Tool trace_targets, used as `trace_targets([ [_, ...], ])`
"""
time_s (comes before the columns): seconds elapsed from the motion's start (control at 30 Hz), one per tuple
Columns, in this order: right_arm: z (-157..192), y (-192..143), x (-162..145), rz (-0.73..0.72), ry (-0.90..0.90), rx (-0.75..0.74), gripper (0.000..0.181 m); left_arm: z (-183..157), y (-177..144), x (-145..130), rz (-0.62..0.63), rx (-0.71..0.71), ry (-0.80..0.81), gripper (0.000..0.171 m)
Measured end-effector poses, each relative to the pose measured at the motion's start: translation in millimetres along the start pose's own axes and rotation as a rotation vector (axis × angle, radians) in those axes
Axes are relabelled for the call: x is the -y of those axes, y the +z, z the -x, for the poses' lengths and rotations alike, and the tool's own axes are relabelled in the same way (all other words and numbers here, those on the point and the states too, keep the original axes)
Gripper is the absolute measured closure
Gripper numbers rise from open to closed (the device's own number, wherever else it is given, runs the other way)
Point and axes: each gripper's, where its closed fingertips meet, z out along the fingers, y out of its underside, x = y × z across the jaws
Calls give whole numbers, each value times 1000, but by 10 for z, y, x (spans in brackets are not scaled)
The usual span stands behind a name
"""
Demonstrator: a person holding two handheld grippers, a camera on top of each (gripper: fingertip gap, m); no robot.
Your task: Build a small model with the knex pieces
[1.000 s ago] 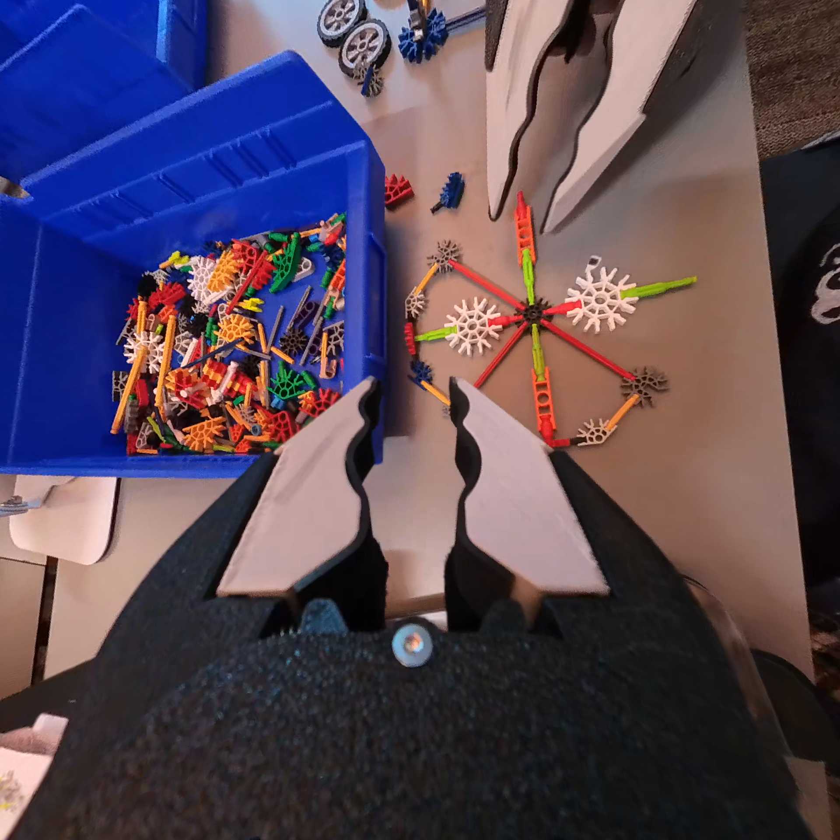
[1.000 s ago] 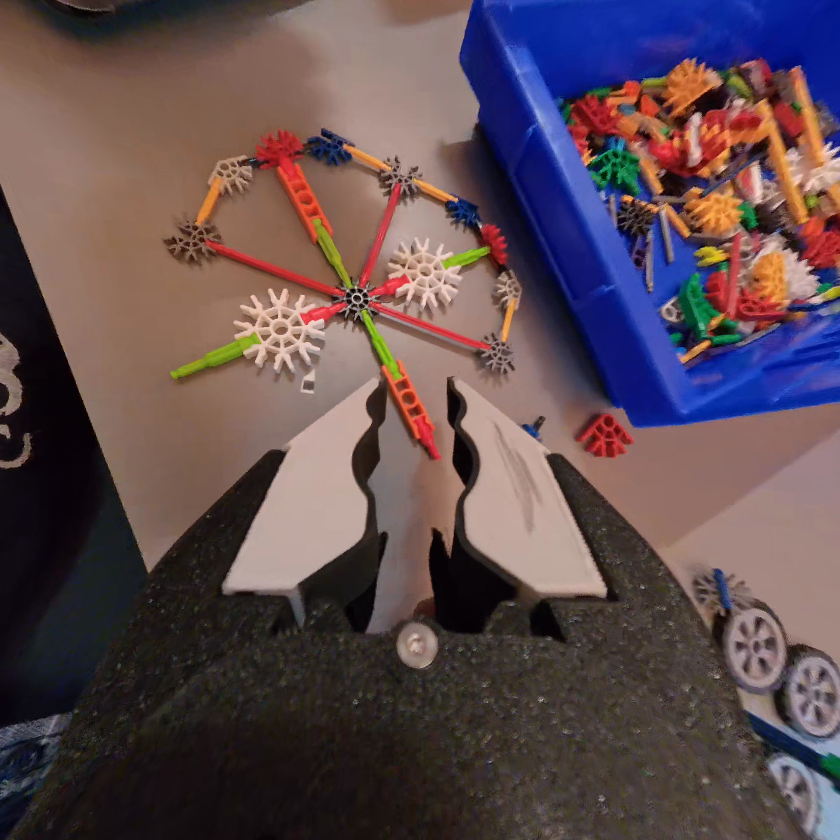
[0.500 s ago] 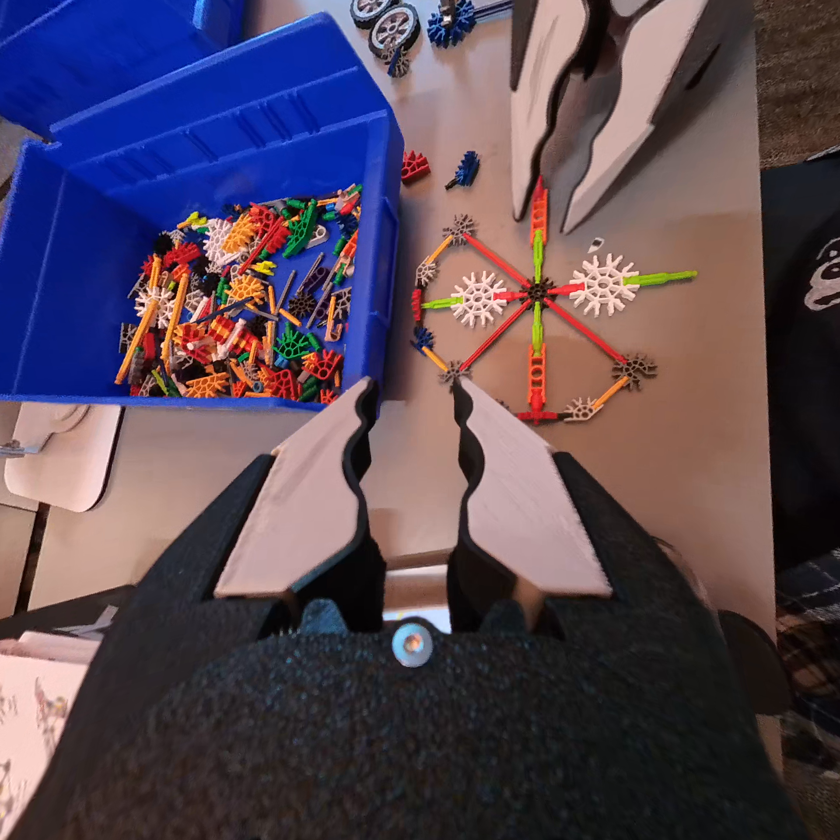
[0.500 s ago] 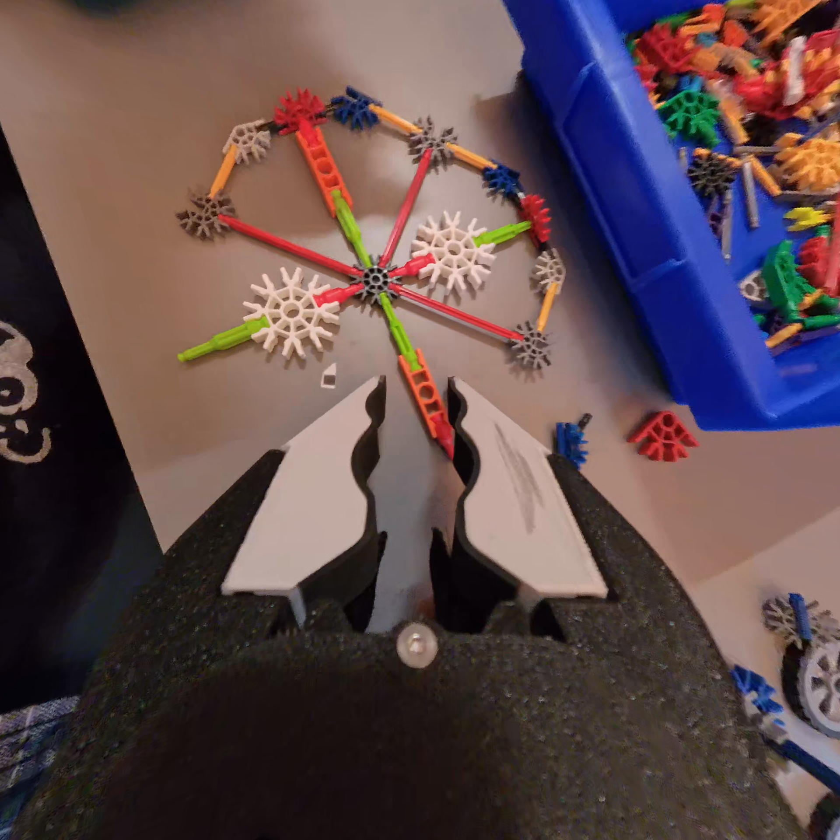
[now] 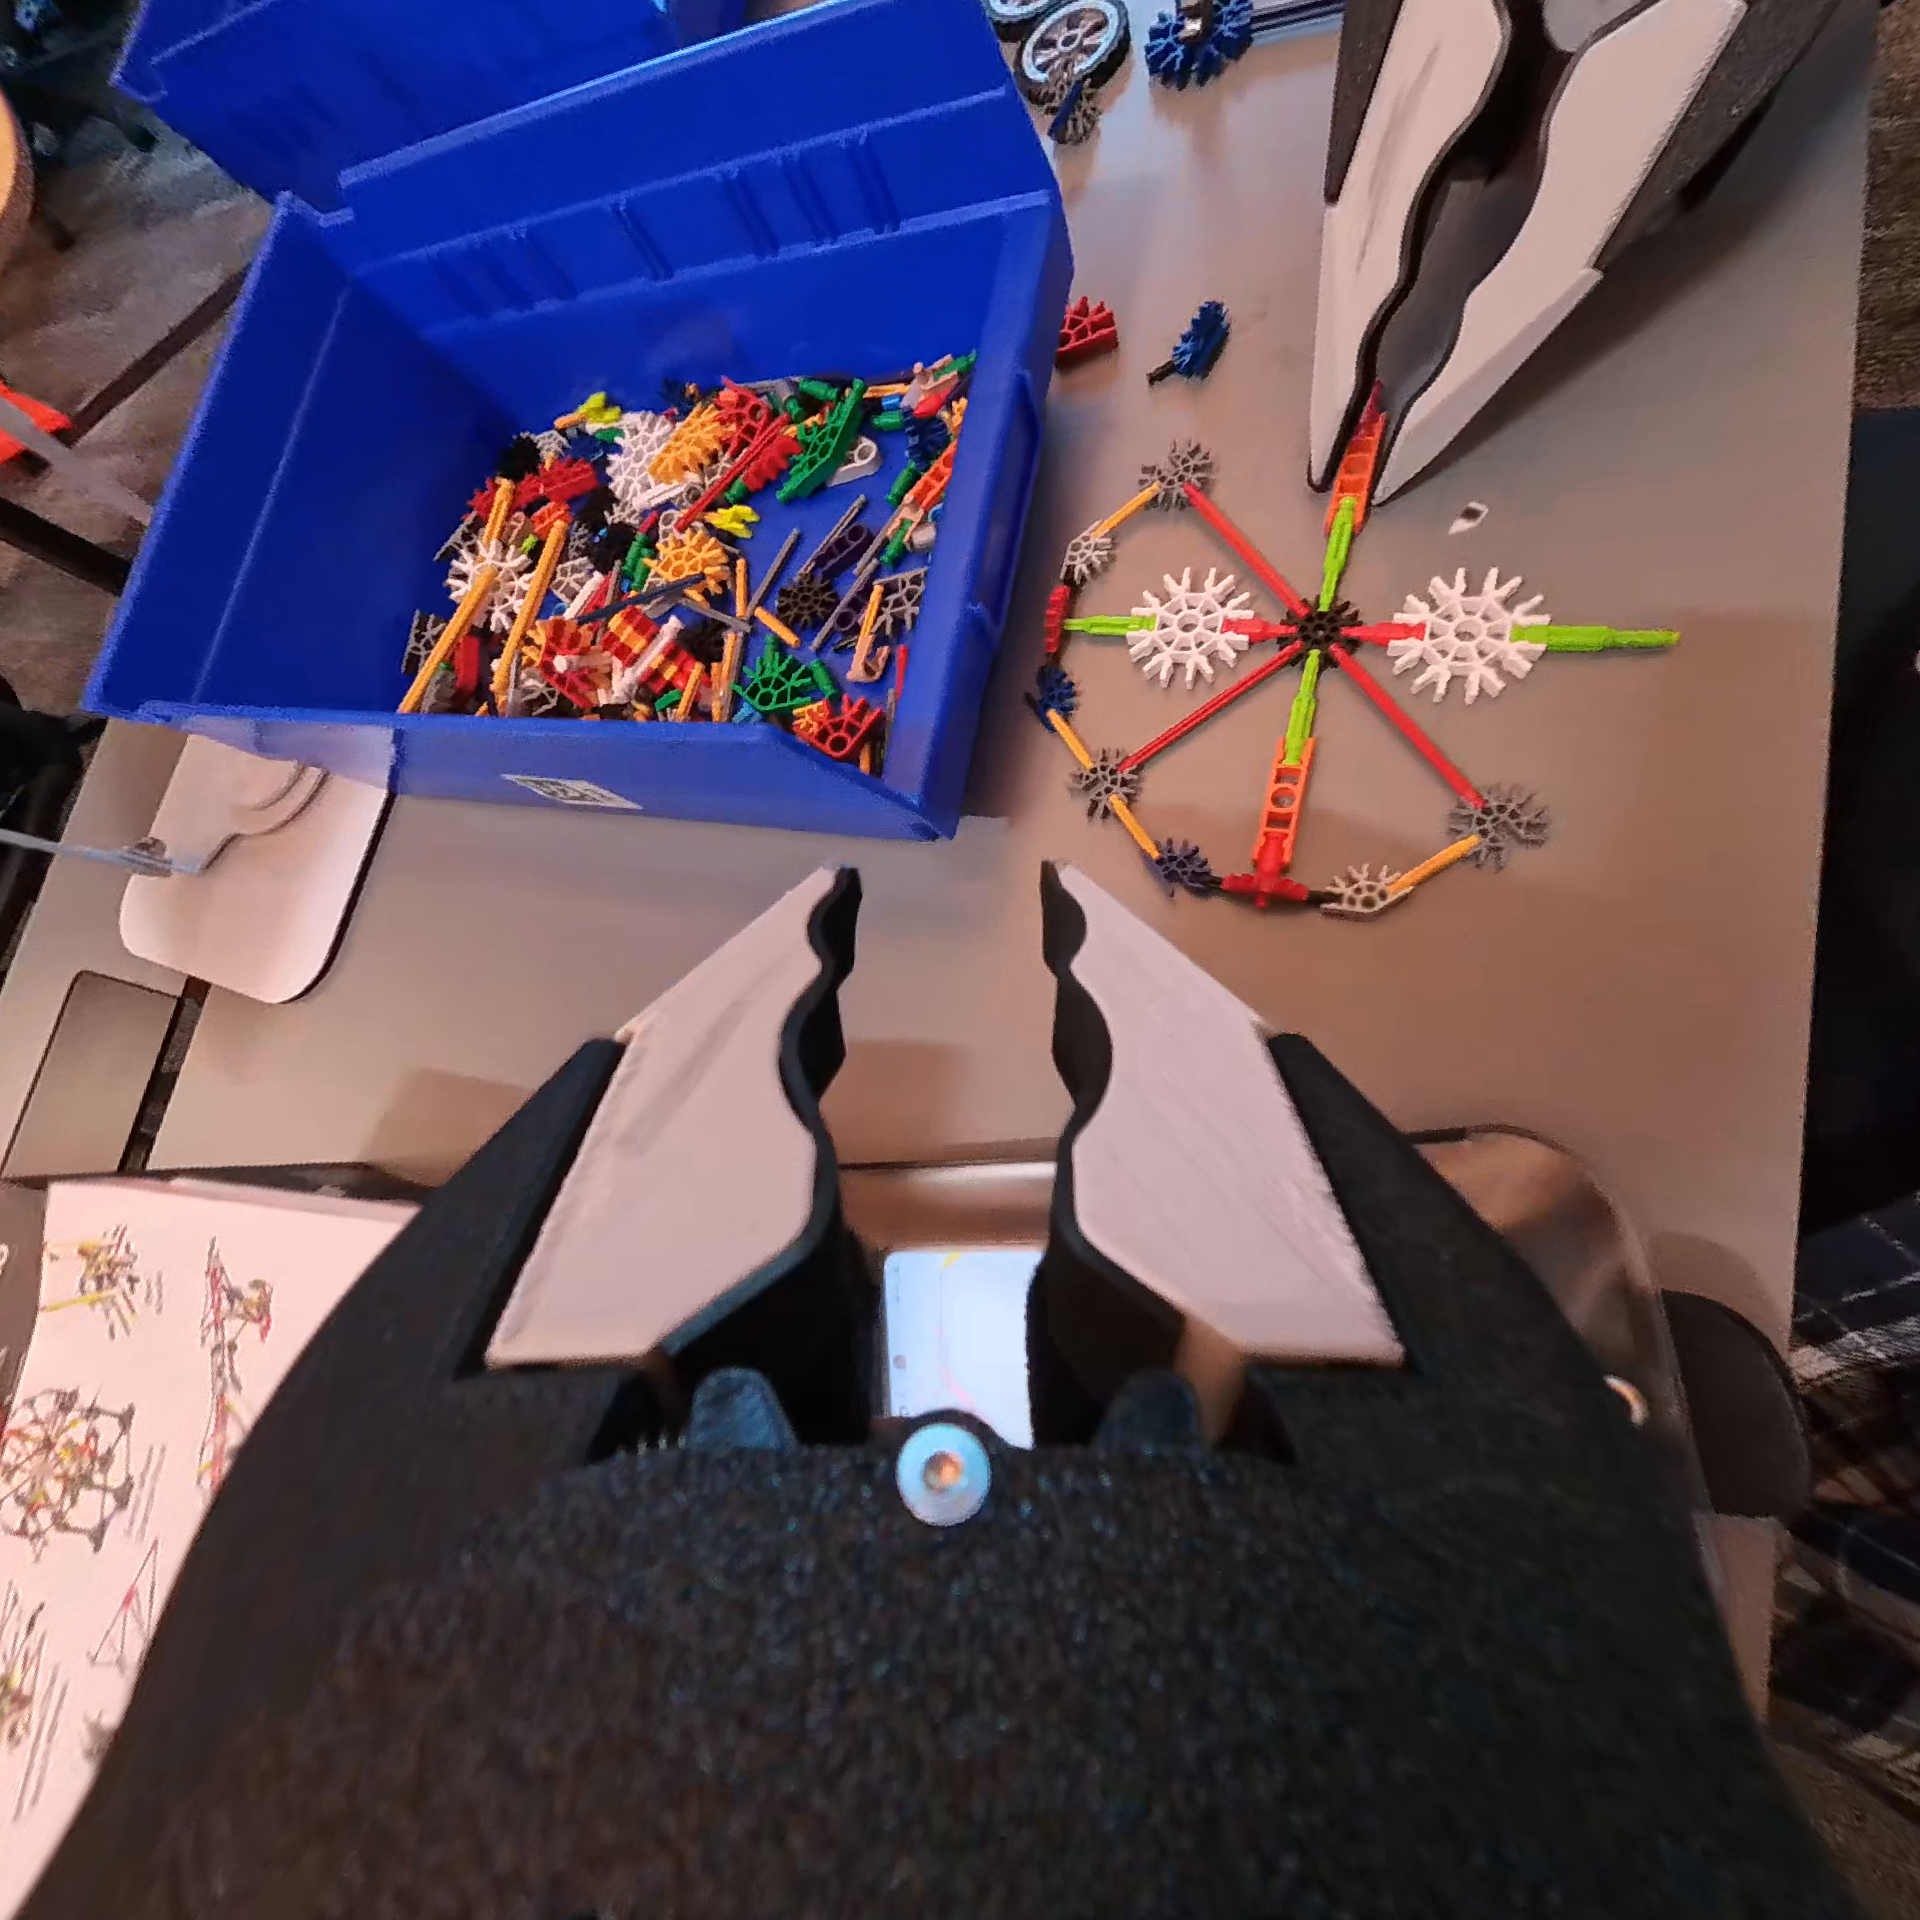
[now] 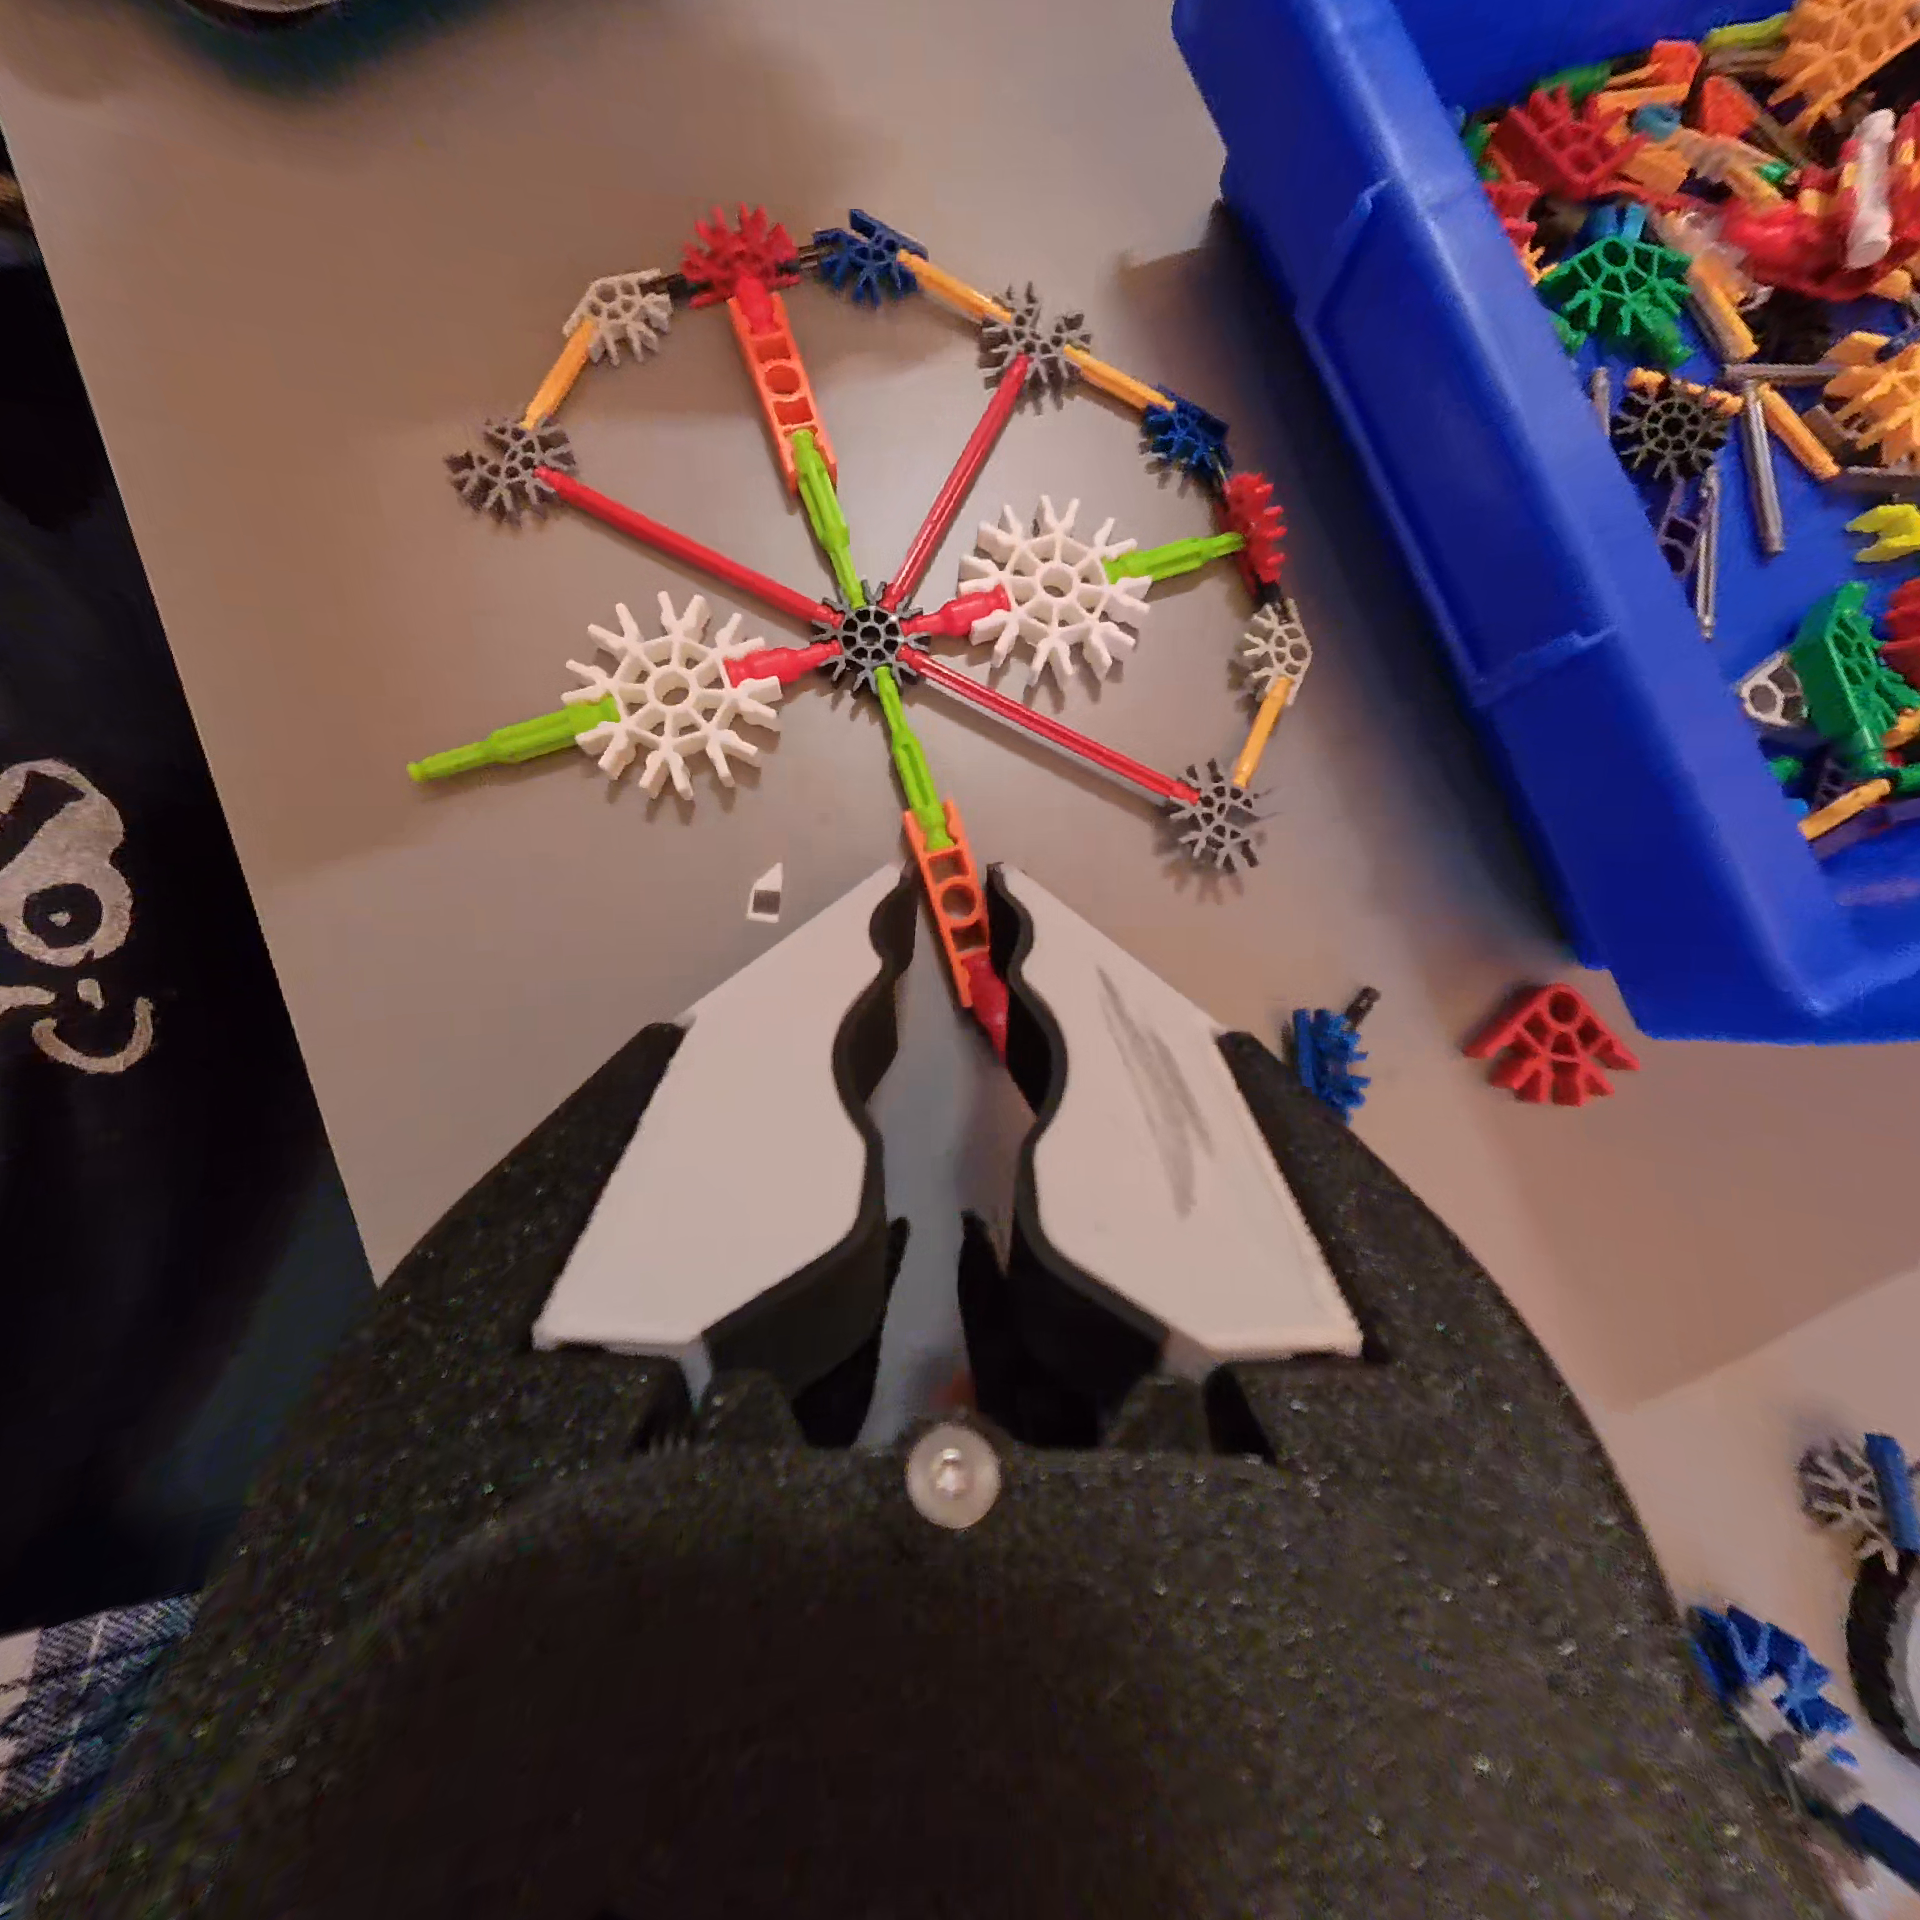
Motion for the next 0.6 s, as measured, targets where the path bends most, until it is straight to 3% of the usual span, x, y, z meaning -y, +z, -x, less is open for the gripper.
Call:
trace_targets([
  [0.6,24,-19,126,-55,5,29,163,140,-253,-194,-40,49,-67,137],
])
